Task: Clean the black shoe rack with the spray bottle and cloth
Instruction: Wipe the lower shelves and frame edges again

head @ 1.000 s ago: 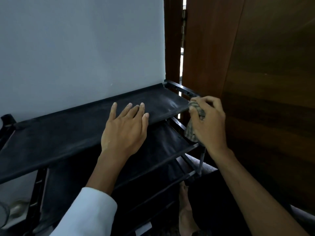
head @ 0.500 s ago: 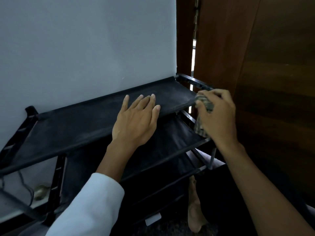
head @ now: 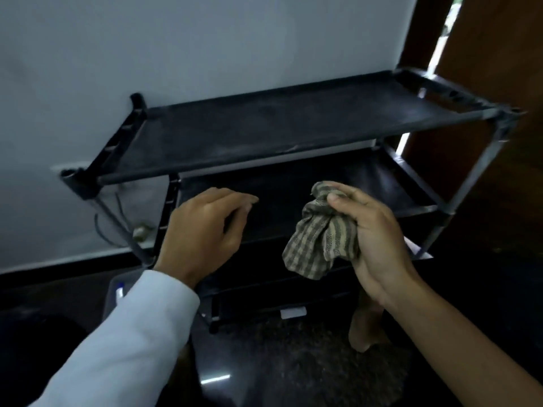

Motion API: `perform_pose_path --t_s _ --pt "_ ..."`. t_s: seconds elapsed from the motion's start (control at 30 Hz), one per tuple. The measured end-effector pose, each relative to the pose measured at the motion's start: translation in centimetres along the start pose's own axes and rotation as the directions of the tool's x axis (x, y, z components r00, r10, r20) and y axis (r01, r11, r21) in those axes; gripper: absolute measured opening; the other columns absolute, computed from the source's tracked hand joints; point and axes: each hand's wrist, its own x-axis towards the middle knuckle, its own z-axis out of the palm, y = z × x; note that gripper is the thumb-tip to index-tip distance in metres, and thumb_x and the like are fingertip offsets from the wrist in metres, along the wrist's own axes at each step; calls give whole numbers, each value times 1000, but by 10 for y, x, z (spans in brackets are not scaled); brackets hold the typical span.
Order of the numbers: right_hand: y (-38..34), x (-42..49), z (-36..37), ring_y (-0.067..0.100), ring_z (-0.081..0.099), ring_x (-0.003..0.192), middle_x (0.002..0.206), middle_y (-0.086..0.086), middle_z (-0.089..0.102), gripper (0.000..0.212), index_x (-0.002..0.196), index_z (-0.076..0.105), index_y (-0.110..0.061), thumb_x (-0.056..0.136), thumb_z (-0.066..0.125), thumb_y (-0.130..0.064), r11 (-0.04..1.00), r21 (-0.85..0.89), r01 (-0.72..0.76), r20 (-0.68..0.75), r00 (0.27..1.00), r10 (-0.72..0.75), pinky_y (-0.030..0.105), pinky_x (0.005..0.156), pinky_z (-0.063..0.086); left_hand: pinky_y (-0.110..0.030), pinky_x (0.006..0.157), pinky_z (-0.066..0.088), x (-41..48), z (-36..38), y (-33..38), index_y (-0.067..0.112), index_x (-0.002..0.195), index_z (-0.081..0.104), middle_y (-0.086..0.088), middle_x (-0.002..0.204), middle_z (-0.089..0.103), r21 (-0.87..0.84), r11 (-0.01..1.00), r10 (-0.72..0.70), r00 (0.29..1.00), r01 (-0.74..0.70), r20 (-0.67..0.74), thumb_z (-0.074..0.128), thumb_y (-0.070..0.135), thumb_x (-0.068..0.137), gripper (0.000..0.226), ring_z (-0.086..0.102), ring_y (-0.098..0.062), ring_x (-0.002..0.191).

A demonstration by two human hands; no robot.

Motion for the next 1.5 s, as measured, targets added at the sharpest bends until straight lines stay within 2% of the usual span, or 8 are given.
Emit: perform_pose_path --t_s 0.23,0.5,0.7,0.87,0.97,1.23,1.33,1.5 --pt "50 3 26 25 74 93 105 12 75 34 112 73 -5 84 66 -22 887 244 -393 15 916 402 38 77 58 -41 86 54 -61 27 -47 11 122 68 -13 115 69 -42 848 -529 849 529 2 57 7 94 30 67 -34 102" --pt "105 -4 61 28 75 94 105 12 76 34 109 73 -7 91 65 -35 790 251 -560 29 820 572 42 77 59 -42 87 56 -101 43 -60 8 130 62 -7 138 57 44 838 -539 838 543 -85 56 6 94 37 60 -27 121" --pt "130 -7 88 12 73 96 104 -4 76 22 110 72 -26 90 71 -35 950 -282 -138 -2 990 143 32 82 59 -38 71 61 -118 42 -64 10 133 59 -5 137 59 119 823 -545 831 555 -108 63 -10 75 62 60 -22 123" --pt "160 -2 110 -4 60 108 115 -9 64 28 118 69 -17 91 71 -27 546 -698 463 233 868 -438 5 91 43 -25 82 55 -127 41 -63 7 146 44 -6 147 50 36 878 -468 871 478 -147 44 -10 77 71 51 -19 133" --pt "183 0 125 3 58 114 122 2 62 33 121 68 -7 90 73 -17 438 -726 530 308 820 -482 11 99 43 -25 102 49 -134 44 -68 7 149 35 -7 151 44 -134 879 -476 858 457 -194 55 -26 73 86 50 -18 134" --pt "216 -1 149 21 66 114 125 9 67 34 121 70 -5 88 76 -9 257 -751 609 383 718 -582 36 96 55 -14 103 42 -139 46 -74 20 152 24 -1 153 42 -271 815 -571 791 513 -219 40 -2 88 70 45 -12 138" --pt "214 2 149 25 69 108 120 9 70 29 117 73 -5 89 75 -8 119 -760 639 464 662 -589 38 91 58 -2 88 42 -139 46 -74 38 154 14 10 154 41 -219 791 -610 768 572 -198 41 9 90 76 52 -5 129" --pt "208 3 124 22 69 102 119 5 70 25 120 73 -10 96 68 -16 17 -792 610 476 635 -608 31 91 57 -18 53 46 -135 49 -68 46 152 -8 18 153 40 -117 790 -613 774 602 -160 41 5 78 98 54 0 119"
